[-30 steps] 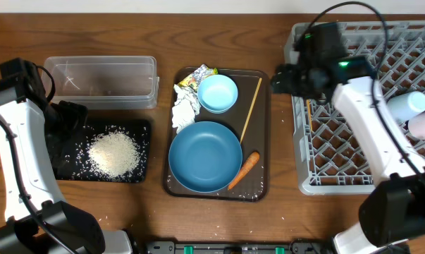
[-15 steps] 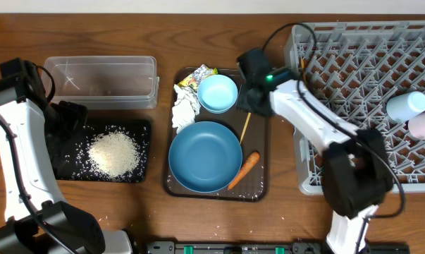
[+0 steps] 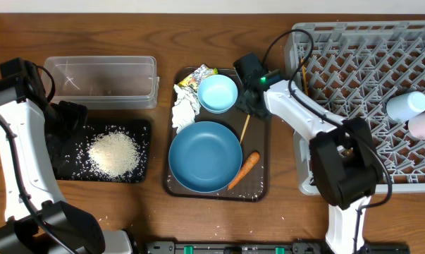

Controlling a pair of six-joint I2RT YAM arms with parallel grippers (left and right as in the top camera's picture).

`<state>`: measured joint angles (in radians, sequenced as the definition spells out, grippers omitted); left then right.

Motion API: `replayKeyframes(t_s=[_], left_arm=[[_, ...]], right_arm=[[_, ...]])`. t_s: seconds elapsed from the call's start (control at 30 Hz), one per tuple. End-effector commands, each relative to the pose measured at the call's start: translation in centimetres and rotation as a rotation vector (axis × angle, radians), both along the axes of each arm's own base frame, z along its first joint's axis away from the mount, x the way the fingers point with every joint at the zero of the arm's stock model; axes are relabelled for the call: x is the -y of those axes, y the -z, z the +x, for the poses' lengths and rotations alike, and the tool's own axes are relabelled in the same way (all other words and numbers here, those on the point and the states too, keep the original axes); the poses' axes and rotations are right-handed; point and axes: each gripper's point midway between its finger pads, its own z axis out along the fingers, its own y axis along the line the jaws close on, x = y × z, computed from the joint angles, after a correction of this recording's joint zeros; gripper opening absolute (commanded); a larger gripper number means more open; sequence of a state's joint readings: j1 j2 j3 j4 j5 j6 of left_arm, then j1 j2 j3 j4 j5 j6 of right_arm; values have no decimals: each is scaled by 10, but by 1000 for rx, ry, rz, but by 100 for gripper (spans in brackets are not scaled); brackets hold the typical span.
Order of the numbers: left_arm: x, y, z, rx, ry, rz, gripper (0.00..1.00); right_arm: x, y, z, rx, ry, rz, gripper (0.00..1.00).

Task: Sort waste into correct bins and load items into the dishwasher rack
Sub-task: 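Return the right gripper to the second chopstick and grasp it, then carry the second chopstick into the dish rack and release it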

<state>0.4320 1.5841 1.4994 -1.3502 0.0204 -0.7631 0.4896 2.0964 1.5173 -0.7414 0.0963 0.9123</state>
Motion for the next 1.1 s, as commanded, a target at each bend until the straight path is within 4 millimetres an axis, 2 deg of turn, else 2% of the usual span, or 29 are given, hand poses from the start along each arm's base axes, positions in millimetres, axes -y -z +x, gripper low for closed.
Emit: replayKeyframes(t_s=[0.0, 0.23, 0.3, 0.43, 0.53, 0.6, 0.7, 0.77, 0.9, 1.07], left_arm=[[-2, 0, 1, -5, -13, 3, 99], [-2, 0, 1, -5, -13, 3, 99], [-2, 0, 1, -5, -13, 3, 99], [-2, 0, 1, -5, -13, 3, 99], [-2, 0, 1, -5, -13, 3, 99], [-2, 0, 1, -5, -12, 3, 99], [-2, 0, 1, -5, -13, 3, 99], [-2, 0, 1, -5, -13, 3, 100], [-2, 0, 1, -5, -13, 3, 99], [-2, 0, 1, -5, -13, 3, 99]], right_arm=[[-3, 22, -7, -46, 10, -14, 39], [-1, 28, -8, -53, 15, -31, 38], [-1, 28, -8, -54, 14, -32, 31], [-1, 28, -8, -53, 14, -32, 1], [0, 26, -5, -46, 14, -28, 1], [3, 18, 0, -29, -3, -21, 1], [7, -8, 12, 14, -45, 10, 1], [13, -35, 21, 66, -81, 41, 1], [33, -107, 36, 229, -190, 70, 1], [66, -187, 35, 423, -359, -3, 1]])
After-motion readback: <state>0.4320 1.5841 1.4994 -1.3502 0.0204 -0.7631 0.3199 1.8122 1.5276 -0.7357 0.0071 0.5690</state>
